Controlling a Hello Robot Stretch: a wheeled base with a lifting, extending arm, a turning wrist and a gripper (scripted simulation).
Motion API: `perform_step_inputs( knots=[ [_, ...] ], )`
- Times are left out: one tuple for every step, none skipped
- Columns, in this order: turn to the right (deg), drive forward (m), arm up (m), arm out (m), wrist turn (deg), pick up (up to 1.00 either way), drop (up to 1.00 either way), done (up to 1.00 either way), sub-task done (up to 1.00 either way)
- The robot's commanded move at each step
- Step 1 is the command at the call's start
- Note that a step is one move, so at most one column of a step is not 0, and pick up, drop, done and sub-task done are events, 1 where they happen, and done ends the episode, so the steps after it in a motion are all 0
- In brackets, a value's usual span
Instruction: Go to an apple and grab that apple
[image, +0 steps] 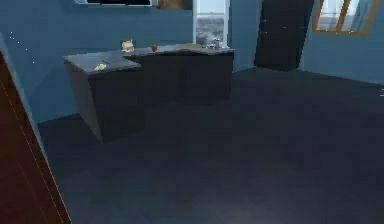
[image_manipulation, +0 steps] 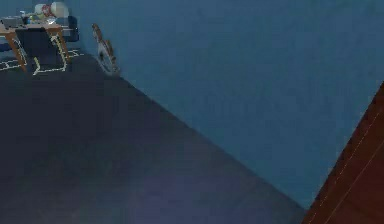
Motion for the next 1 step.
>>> perform_step_inputs(
  knots=[
    [0.0, 1.0, 0.0, 0.0, 0.0, 0.0, 0.0, 0.0, 0.0]
  ],
)
